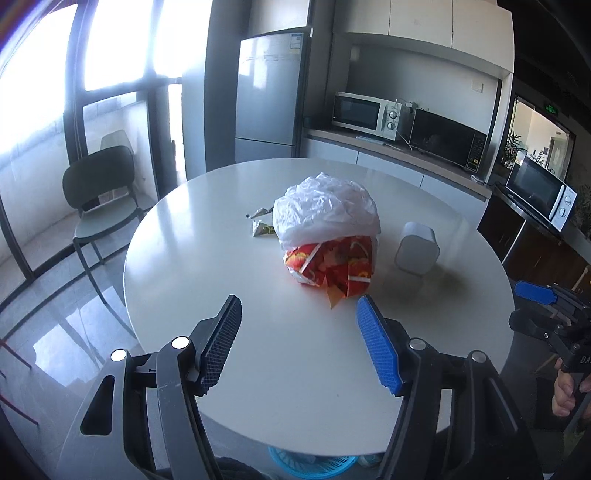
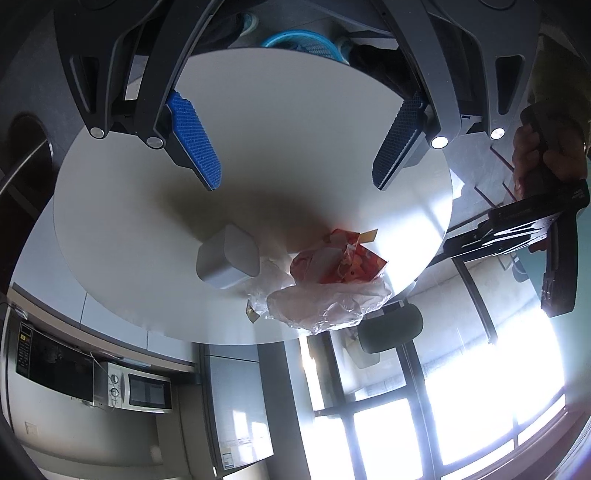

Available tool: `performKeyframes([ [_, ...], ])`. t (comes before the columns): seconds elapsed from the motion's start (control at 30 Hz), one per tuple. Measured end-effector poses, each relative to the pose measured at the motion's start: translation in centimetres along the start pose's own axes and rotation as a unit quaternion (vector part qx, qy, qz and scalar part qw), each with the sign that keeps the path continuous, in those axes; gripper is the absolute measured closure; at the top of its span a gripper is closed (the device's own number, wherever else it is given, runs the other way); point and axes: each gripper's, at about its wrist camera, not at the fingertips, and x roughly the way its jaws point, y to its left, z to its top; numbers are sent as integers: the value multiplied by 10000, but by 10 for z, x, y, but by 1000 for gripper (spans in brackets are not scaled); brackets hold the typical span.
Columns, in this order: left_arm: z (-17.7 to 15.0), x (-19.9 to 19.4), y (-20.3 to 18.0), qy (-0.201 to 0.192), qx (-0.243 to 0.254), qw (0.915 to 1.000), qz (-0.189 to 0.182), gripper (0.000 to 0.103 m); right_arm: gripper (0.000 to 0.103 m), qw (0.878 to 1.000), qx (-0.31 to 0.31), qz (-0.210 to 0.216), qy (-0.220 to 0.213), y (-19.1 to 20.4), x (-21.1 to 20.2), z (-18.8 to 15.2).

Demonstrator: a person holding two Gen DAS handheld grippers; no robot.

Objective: Collect trash
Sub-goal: 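Raise both tools back toward the table, then close the left tool on the white plastic bag while the right tool grasps the red snack bag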

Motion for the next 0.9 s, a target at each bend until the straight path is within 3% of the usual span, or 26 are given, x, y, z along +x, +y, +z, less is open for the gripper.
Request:
performKeyframes([
  [0.23, 31, 40, -2, 131, 359, 9993, -3, 38, 23, 9996, -43, 236, 132, 14, 36, 19],
  [0.37, 43, 61, -3, 399, 558, 9965, -476, 37, 23, 9992, 20, 328, 215, 18, 53, 27],
  [0.7, 65, 89, -1, 446, 1221, 9890, -704, 38, 23, 9984, 156, 300, 447, 20, 82, 41],
  [0.8, 70, 92, 1, 482, 1203, 9873, -919, 54, 23, 9981, 206, 301, 491, 22, 91, 47],
  [0.83, 71, 93, 1, 484, 1176, 9869, -993, 69, 23, 9980, 234, 306, 507, 22, 94, 49],
  [0.9, 72, 95, 6, 476, 1057, 9875, -1072, 88, 23, 9976, 277, 320, 543, 24, 102, 54],
])
